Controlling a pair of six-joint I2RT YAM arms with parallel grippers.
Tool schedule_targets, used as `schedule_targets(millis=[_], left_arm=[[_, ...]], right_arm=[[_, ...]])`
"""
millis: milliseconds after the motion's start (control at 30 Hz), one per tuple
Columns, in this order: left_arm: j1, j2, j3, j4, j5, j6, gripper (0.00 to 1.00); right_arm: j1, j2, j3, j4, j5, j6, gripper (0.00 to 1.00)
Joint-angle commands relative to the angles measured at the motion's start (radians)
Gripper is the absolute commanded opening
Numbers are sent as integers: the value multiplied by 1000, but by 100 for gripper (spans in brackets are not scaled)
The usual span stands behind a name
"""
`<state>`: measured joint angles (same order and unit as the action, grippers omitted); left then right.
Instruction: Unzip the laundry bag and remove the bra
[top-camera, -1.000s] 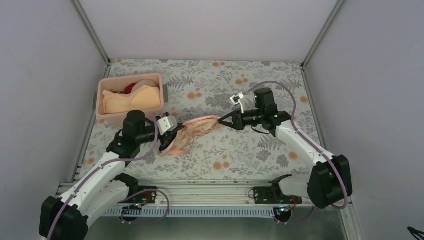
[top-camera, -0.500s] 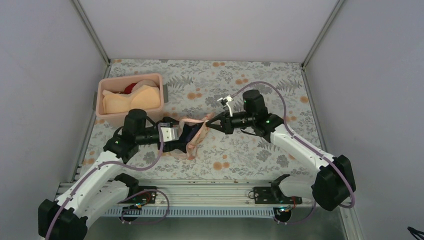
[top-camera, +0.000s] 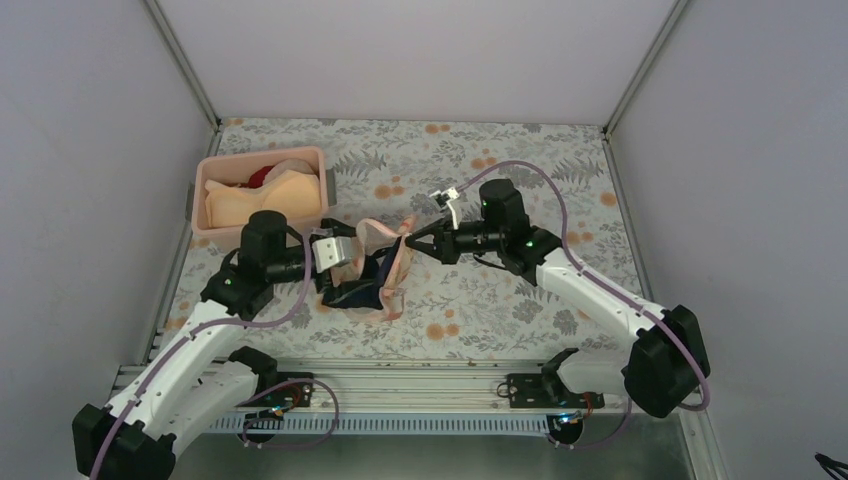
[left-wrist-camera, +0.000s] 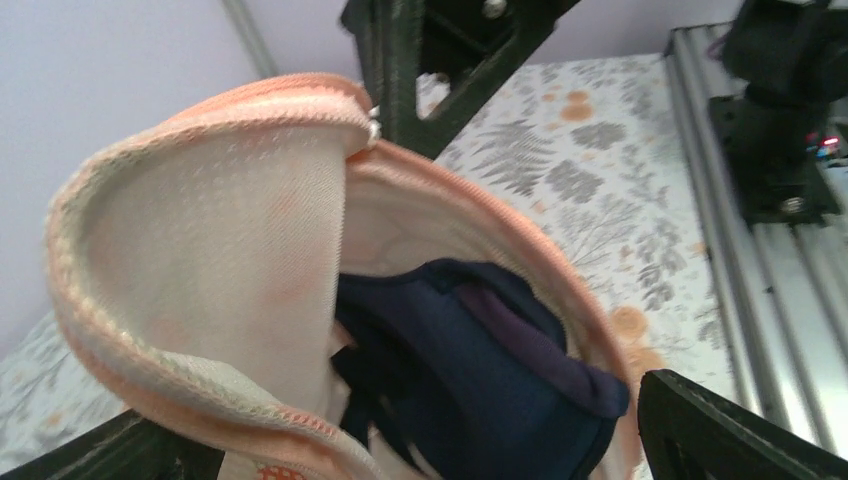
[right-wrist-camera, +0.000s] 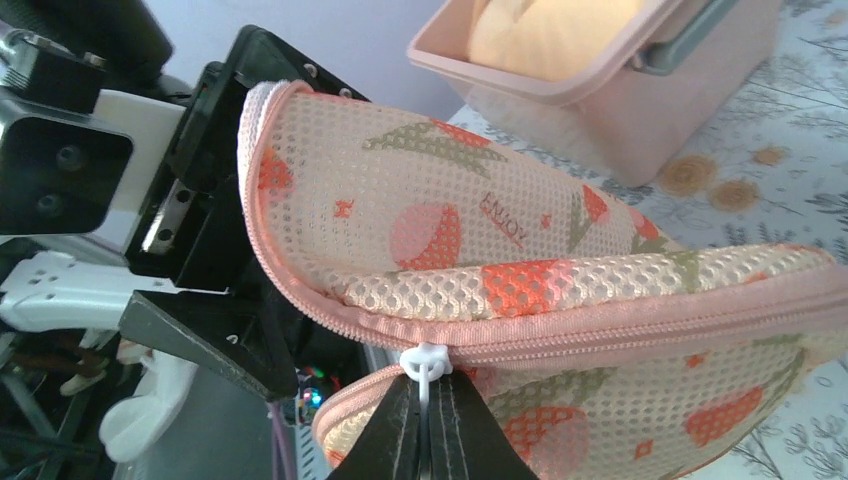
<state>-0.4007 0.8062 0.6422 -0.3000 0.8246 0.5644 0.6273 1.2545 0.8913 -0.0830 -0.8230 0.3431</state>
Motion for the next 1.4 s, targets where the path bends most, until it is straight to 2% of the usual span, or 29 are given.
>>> schedule_targets(millis=[0,100,233,300,367,400,433,533,667,800,833,933,967,1167,1300,1367], left_arm=[[22,-12,-28,73,-179,-56,100],[51,-12,-24,59,-221,-50,100],[76,-29,-10,-47,-212,33,100],[83,-46,-1,-93,-169,76,100],[82,-63,12,-142,-68,174,100],[74,-69,20,-132,-34,160,100],[51,-68,27,-78,-55,61,100],[-40,0,67,87,-271,-208,100],[-193,127,146,103,-386,-313,100],[-337,216,158,150,-493,-412,98],[-361,233,157,164,-514,-419,94],[-400,263,150,207,-589,-405,66],[-404,272,149,218,-596,-398,63],[-446,337,170,208,-613,-384,59],[-447,354,160,202,-657,-376,38],[-447,358,159,205,-663,-363,23]], right_arm=[[5,25,-2,-7,86,9,4],[-1,34,-10,-30,108,-2,4],[-32,17,-30,-52,125,-13,4],[-47,5,-44,-53,121,-12,4],[-52,2,-54,-49,115,-6,4],[-52,2,-58,-44,115,1,4],[-52,4,-62,-37,111,9,4],[-50,7,-70,-4,98,32,4],[-50,1,-74,5,109,42,4],[-49,-19,-92,26,104,61,4],[-49,-22,-93,24,101,62,4],[-49,-40,-92,10,101,52,4],[-49,-44,-92,4,102,47,4],[-49,-48,-83,-11,81,24,4],[-48,-66,-91,-14,87,14,4],[-50,-67,-95,-14,81,11,4]])
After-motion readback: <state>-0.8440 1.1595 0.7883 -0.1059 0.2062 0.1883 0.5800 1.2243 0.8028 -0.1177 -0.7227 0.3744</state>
